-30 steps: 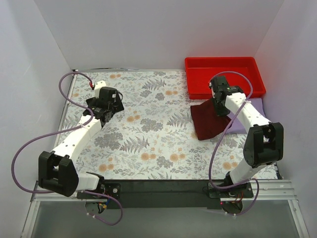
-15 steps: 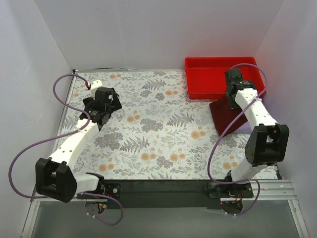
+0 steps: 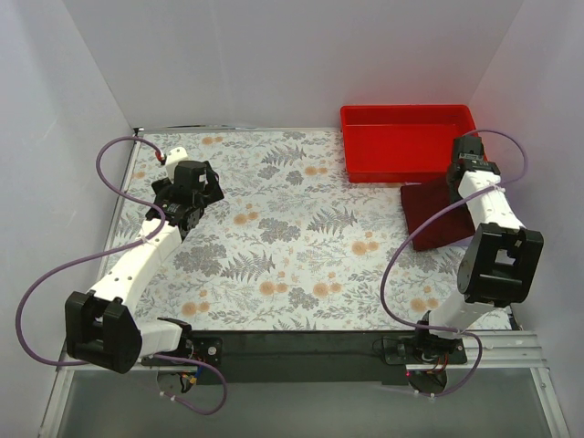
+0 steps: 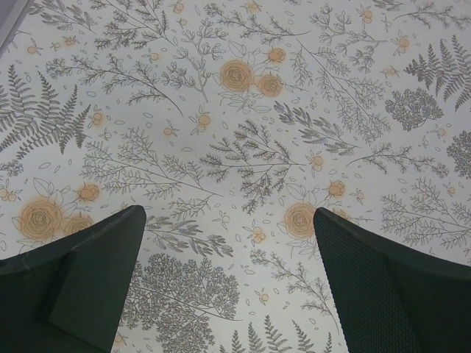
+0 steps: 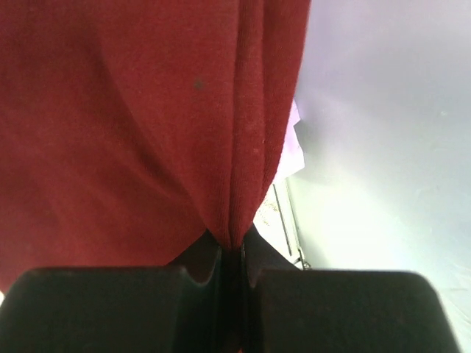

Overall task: Fold and stack the t-shirts
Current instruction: Neatly place the folded tshirt to the corner

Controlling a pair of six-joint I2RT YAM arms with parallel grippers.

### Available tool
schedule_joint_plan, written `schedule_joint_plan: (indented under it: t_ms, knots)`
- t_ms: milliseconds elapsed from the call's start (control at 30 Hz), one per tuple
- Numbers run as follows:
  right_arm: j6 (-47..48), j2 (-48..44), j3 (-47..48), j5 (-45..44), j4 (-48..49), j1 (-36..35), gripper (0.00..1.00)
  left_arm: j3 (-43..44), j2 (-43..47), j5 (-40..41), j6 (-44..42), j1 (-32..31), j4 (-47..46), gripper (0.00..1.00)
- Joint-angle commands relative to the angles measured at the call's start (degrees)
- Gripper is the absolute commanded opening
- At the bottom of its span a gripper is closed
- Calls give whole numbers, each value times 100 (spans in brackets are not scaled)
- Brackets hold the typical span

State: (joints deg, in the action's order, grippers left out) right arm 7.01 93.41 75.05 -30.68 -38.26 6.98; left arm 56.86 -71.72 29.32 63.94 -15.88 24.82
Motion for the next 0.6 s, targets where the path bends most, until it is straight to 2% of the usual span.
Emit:
schedule_joint_plan:
  t_ms: [0,333,433,467,567]
  knots:
    - [-41,19,-34,97,679,242,1,9,132,39,13,50,-47,98]
    - [134,599,-140,124,1216,558,4,71,-43,-84,57,111,40,98]
    - [117,793,-122,1,1251,567,16,79,-78,-102,57,129,41,98]
    - [108,845,-122,-26,1260,567,24,80,-79,-111,66,138,41,98]
    - [-32,890,-148,-184,1268,620,38,79,-87,-137,66,146,49,98]
